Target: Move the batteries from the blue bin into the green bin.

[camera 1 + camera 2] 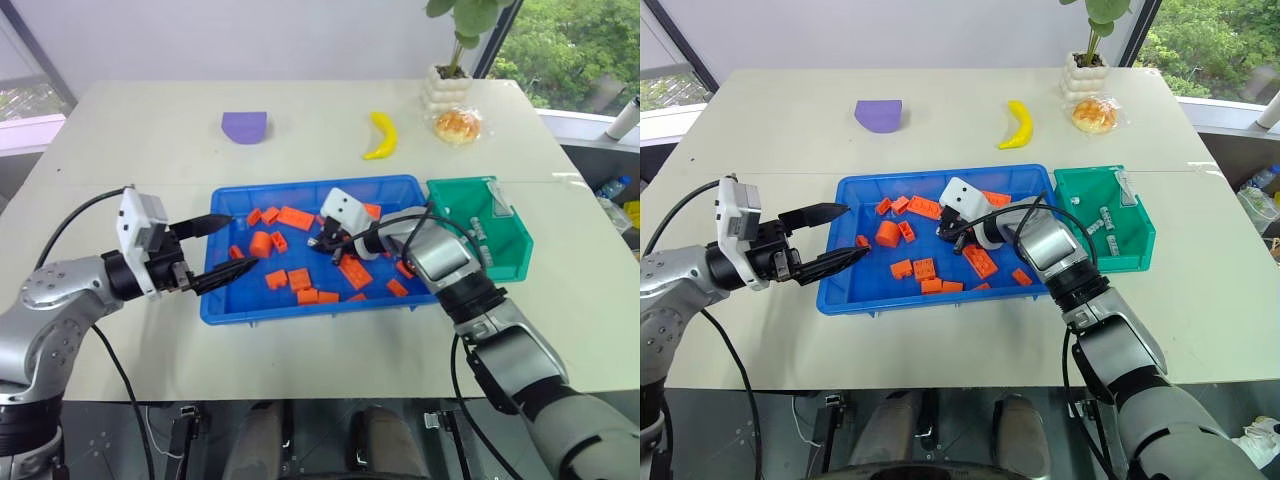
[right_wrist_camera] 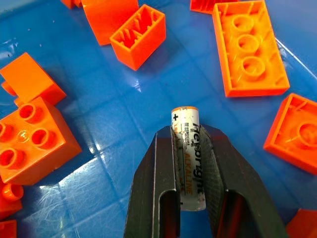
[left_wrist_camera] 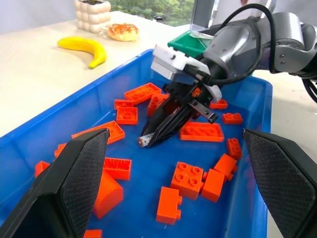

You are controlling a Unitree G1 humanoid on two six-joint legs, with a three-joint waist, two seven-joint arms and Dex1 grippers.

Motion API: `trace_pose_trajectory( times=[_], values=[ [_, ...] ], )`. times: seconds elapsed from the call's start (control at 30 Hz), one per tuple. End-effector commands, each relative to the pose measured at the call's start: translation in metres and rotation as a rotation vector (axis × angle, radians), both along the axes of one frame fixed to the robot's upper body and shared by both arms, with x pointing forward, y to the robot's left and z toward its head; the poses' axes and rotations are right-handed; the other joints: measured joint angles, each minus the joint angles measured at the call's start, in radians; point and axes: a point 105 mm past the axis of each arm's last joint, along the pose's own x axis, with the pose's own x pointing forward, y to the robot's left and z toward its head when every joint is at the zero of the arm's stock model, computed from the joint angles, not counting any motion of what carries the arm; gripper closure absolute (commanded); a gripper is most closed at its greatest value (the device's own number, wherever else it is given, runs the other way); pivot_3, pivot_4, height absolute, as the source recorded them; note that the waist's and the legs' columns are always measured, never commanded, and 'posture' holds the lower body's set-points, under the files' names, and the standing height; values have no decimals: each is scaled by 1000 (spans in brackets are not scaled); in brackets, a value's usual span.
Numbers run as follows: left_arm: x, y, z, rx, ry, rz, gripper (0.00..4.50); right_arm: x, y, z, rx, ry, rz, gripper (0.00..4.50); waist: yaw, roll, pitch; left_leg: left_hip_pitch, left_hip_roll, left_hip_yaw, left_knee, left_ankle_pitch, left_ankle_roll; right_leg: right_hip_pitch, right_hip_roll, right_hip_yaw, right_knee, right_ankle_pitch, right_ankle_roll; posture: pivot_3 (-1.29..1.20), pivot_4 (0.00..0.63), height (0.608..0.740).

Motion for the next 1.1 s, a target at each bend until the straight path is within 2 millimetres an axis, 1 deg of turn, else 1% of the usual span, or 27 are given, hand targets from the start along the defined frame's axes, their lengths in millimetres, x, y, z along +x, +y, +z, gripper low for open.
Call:
trace_pose_trajectory(
  times=[0.03, 0.27, 0.33, 0.4, 0.43, 0.53, 0.57, 0.63, 0.73, 0.77, 0.83, 1.0, 1.1],
  values=[
    [-4, -2, 11, -8, -61, -5, 0, 2, 1, 3, -4, -18, 1, 4422, 0, 0, 0, 0, 0, 0, 0, 0, 0, 0, 0, 0, 0, 0, 0, 0, 150, 739],
    [-5, -1, 10, -4, -54, -6, 0, 5, -1, 7, -3, -39, -5, 4422, 0, 0, 0, 0, 0, 0, 0, 0, 0, 0, 0, 0, 0, 0, 0, 0, 150, 739],
    [-5, -1, 9, 0, -50, -8, 0, 6, 0, 12, 3, -55, -9, 4422, 0, 0, 0, 0, 0, 0, 0, 0, 0, 0, 0, 0, 0, 0, 0, 0, 150, 739],
    [-5, -1, 9, 5, -47, -13, 0, 9, 0, 21, 16, -82, -13, 4422, 0, 0, 0, 0, 0, 0, 0, 0, 0, 0, 0, 0, 0, 0, 0, 0, 150, 739],
    [-5, 0, 9, 8, -46, -16, 0, 10, 1, 27, 24, -95, -17, 4422, 0, 0, 0, 0, 0, 0, 0, 0, 0, 0, 0, 0, 0, 0, 0, 0, 150, 739],
    [-3, -1, 10, 18, -49, -35, 0, 13, -3, 61, 71, -163, -34, 4422, 0, 1, 0, 0, 0, 0, 0, 0, 0, 0, 0, 0, 0, 0, 0, 0, 150, 739],
    [-1, -1, 11, 17, -49, -43, 0, 14, -6, 74, 88, -186, -41, 4422, 1, 1, 0, 0, 0, 0, 0, 0, 0, 0, 0, 0, 0, 0, 0, 0, 150, 739],
    [2, -3, 11, 14, -50, -62, 0, 13, -13, 94, 106, -220, -54, 4422, 3, 1, 0, 0, 0, 0, 0, 0, 0, -1, 0, 0, 0, 0, 0, 0, 150, 739],
    [7, -10, 13, -10, -49, -110, 0, 11, -37, 124, 111, -281, -102, 4422, 7, 1, 0, 0, -1, 0, 0, 0, 0, 0, 0, 0, 0, 0, 0, 0, 150, 739],
    [9, -12, 13, -16, -47, -127, 0, 10, -49, 132, 100, -305, -128, 4422, 8, 0, 0, 0, -1, 0, 0, 0, 0, 0, 0, 0, 0, 0, 0, 0, 150, 739],
    [13, -17, 11, -17, -45, -157, 0, 8, -72, 142, 68, -338, -185, 4422, 8, 0, 0, 0, -1, 0, 0, 0, 0, 0, -1, 0, 0, 0, 0, 0, 150, 739],
    [24, -30, 13, -52, -48, -234, 0, 0, -131, 153, -10, -369, -351, 4422, 4, 0, 0, 0, -1, 1, -1, 0, 0, 0, -1, 0, -1, 0, 0, 0, 150, 739],
    [30, -42, 12, -63, -45, -287, 0, -7, -159, 153, -37, -369, -444, 4422, 4, 0, 0, 0, -1, 1, 0, 0, 0, 0, -1, 0, -1, 0, 0, 0, 150, 739]
  ],
)
